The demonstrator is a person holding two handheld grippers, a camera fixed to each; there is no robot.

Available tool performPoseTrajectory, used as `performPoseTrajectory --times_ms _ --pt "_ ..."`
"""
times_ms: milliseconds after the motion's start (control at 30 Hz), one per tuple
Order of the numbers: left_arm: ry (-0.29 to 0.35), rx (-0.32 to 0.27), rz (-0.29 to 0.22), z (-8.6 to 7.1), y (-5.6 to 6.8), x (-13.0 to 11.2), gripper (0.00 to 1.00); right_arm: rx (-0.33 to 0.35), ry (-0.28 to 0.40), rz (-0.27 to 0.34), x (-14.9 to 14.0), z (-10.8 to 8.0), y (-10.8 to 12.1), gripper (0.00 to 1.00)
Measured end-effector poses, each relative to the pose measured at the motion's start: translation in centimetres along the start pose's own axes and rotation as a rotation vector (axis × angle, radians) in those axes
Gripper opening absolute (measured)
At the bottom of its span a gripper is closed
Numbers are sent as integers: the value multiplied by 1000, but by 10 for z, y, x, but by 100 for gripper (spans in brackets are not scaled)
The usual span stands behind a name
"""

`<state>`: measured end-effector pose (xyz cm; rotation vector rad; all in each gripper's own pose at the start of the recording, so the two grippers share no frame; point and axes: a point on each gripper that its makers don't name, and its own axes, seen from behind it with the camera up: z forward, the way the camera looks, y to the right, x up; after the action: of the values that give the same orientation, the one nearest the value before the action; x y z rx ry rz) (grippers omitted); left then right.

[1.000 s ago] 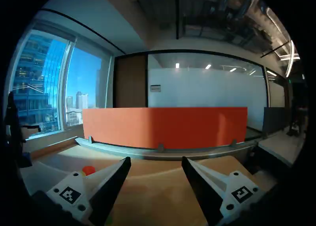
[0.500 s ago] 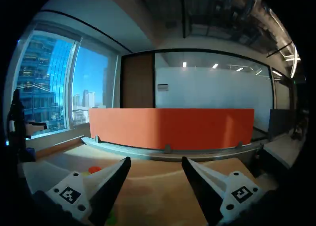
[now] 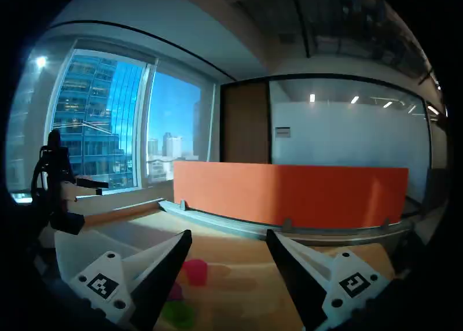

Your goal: Pour water

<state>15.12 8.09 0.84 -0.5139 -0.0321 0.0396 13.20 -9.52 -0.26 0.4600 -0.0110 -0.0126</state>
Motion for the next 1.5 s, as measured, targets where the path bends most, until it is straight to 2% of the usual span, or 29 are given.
performPoseTrajectory --times_ms 267,667,1067,1500 --pt "2 -86 -11 2 22 2 96 70 -5 -3 1 -1 -13 99" --pt "-67 -171 -14 8 35 -22 96 173 -97 -8 -22 -4 -30 99" --pt "-105 -225 -13 8 41 -42 96 250 -165 -60 -43 -8 -47 99" --pt "-173 -252 30 6 42 -84 96 319 -241 -98 -83 -12 -65 99"
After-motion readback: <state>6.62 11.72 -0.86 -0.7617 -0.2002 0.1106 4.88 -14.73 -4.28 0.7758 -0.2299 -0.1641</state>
